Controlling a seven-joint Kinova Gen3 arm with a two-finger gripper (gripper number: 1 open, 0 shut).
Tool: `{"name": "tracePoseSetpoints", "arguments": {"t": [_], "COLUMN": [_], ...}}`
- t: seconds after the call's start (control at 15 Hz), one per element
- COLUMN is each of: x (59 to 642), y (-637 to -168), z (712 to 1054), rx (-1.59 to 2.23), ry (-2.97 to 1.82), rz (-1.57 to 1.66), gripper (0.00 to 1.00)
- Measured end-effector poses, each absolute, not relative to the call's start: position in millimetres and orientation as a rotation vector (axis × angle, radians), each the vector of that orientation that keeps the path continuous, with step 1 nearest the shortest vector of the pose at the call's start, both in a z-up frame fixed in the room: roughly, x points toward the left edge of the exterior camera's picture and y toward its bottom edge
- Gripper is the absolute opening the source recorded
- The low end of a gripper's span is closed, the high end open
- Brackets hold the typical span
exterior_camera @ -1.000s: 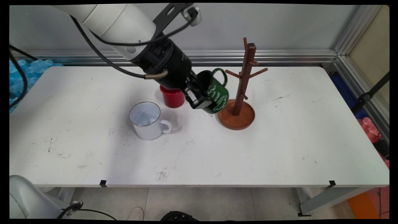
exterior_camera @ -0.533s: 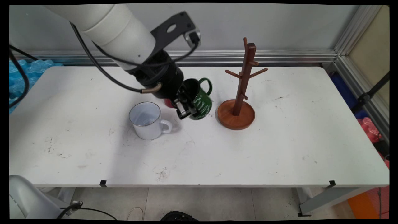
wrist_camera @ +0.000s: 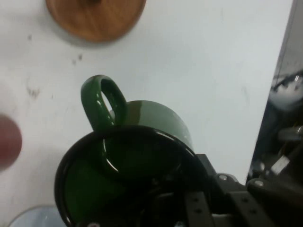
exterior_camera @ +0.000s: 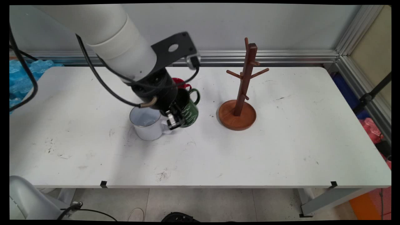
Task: Place the picked object on the table
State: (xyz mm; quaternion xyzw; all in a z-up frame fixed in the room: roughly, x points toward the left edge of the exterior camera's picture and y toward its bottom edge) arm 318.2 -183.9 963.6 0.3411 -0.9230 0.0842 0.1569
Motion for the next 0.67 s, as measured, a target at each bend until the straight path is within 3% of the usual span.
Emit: {"name": "tracePoseSetpoints", "arguments": {"t": [0.67], "x": [306.0], "y": [-176.4], "z": [927.5], "rx": [0.972], "ry": [-2.823], "rz": [0.237], "gripper": [0.0]}}
